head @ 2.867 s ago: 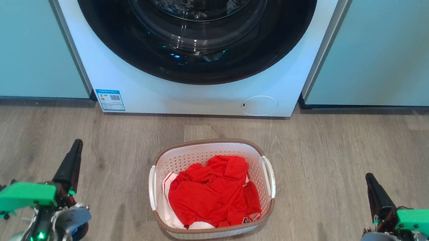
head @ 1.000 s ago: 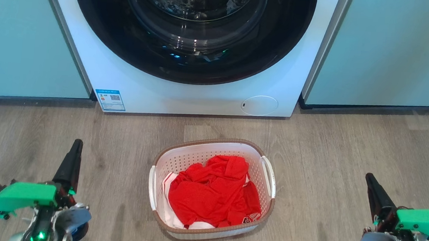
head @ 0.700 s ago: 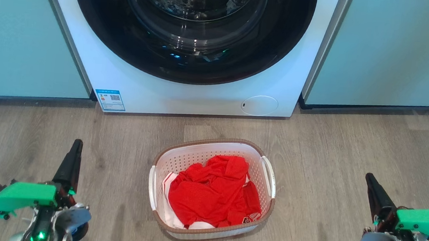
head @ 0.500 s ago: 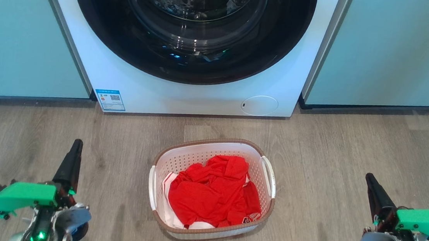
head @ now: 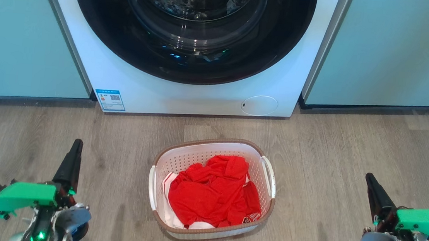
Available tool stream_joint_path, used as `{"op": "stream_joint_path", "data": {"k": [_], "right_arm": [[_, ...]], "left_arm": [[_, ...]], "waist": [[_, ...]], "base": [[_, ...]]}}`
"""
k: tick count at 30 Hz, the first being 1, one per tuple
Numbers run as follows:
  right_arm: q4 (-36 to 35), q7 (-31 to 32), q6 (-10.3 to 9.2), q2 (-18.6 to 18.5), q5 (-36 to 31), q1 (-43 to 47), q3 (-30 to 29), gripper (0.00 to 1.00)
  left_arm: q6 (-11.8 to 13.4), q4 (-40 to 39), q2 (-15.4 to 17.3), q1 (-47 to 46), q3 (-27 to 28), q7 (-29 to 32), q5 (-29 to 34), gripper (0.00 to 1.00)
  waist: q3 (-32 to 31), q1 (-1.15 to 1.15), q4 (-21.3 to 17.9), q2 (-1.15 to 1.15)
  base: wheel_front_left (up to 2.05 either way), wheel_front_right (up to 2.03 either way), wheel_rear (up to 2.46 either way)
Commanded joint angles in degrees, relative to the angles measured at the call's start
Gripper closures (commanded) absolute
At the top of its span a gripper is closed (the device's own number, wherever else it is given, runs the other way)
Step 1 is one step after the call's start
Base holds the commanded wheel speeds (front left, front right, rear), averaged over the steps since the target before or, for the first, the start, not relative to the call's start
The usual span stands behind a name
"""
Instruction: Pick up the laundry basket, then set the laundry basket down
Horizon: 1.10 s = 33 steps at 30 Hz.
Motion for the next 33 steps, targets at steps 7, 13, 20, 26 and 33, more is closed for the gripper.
{"op": "stream_joint_path", "data": {"k": [7, 13, 20, 26, 33], "right_arm": [[-2.0, 0.5, -0.09, -0.4, -0.6, -2.7, 1.0, 1.0], [2.3, -0.3, 0.0, 0.3, -0.1, 1.0, 0.6, 0.0], [1.9, -1.5, -0.01, 0.3, -0.8, 0.9, 1.7, 0.0], [1.4, -2.7, -0.01, 0.3, -3.2, 0.6, 2.2, 0.0], [0.2, -3.8, -0.02, 0.2, -7.8, 0.2, 2.9, 0.0]], "left_arm": [[-0.4, -1.7, 0.8, -2.7, 2.0, 0.4, 0.2, 1.0], [0.1, 2.2, -0.5, 1.2, -0.3, -0.4, 0.1, 0.0], [0.2, 0.9, -0.4, 1.5, -0.6, -1.5, 1.1, 0.0], [0.7, -0.8, -0.4, 1.6, -0.7, -2.7, 3.2, 0.0], [1.9, -2.9, -0.3, 1.6, -1.1, -3.9, 6.8, 0.0]], "waist": [[0.0, 0.0, 0.0, 0.0], [0.0, 0.0, 0.0, 0.0], [0.0, 0.0, 0.0, 0.0], [0.0, 0.0, -0.1, 0.0], [0.1, 0.0, -0.1, 0.0]], "base": [[0.0, 0.0, 0.0], [0.0, 0.0, 0.0], [0.0, 0.0, 0.0], [0.0, 0.0, 0.0], [0.0, 0.0, 0.0]]}}
